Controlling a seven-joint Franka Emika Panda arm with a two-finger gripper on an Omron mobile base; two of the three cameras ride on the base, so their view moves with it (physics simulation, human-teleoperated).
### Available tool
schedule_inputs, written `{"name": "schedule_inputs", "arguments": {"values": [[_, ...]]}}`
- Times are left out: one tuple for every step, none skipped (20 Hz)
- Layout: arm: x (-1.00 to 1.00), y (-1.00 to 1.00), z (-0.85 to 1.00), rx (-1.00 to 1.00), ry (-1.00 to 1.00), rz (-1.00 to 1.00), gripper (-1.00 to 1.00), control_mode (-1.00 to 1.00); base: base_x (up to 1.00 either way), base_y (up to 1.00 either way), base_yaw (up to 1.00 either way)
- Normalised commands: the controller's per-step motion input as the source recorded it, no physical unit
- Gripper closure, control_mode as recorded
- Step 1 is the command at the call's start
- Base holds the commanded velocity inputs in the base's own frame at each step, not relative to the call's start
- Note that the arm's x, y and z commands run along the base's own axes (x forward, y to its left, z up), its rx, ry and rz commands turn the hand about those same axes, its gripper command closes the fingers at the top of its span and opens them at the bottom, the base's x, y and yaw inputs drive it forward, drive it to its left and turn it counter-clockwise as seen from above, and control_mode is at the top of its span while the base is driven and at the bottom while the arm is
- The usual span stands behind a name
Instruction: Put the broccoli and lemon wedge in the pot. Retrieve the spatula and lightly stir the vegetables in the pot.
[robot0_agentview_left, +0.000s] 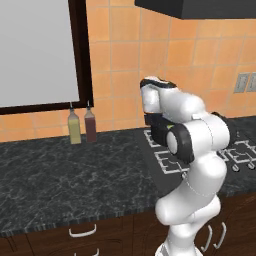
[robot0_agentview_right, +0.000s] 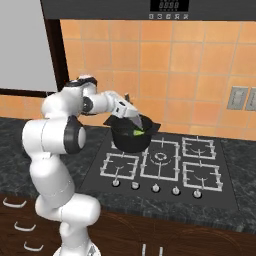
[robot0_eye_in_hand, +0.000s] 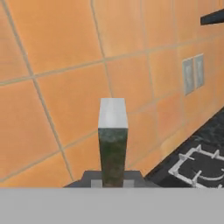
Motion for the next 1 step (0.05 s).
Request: {"name": "schedule_inputs", "arguments": {"values": [[0.00, 0.57, -0.70, -0.27, 0.00, -0.04, 1.00, -1.00, 0.00, 0.00, 0.00]]}}
